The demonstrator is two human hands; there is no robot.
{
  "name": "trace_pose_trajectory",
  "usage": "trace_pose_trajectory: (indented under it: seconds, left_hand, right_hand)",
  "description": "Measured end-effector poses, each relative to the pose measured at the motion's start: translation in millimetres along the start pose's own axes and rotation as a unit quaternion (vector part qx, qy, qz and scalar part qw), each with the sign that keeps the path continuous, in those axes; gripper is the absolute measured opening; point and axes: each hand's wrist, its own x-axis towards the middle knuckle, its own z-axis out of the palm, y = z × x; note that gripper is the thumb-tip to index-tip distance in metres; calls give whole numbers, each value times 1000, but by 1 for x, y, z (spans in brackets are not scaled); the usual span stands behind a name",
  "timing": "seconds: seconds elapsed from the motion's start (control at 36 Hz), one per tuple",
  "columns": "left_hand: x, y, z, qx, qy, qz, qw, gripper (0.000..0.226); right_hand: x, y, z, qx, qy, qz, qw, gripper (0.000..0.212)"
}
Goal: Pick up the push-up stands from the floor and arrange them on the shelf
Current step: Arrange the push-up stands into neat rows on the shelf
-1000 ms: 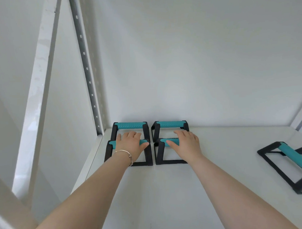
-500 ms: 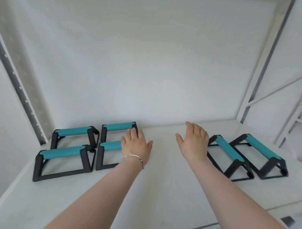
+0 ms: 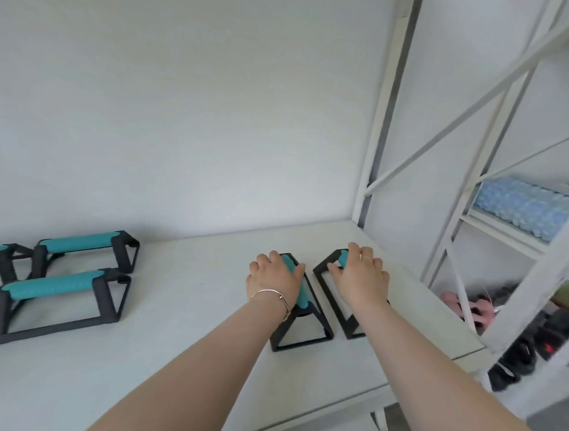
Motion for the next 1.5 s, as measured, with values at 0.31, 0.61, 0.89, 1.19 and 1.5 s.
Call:
trace_pose_trajectory:
  seconds: [0.31, 0.61, 0.89, 1.19, 1.5]
  left_hand:
    - [13, 26, 11, -110, -62, -111, 986, 72]
    - [11, -19, -16, -54, -81, -43, 994, 57]
    - [-24, -135, -87, 15, -96, 34, 995, 54]
    - [-72, -278, -169, 4, -156, 59, 986, 42]
    - [-92, -416, -233, 38, -132, 77, 988, 43]
  right_hand:
    - [27, 11, 8, 10, -126, 22, 992, 68]
    - [30, 0, 3, 16, -159, -15, 987, 45]
    - [-8, -58, -1, 56, -218, -157, 962, 31]
    - [-86, -166, -3, 138, -282, -271, 910, 21]
    - [-164, -289, 9, 126, -312, -324, 884, 27]
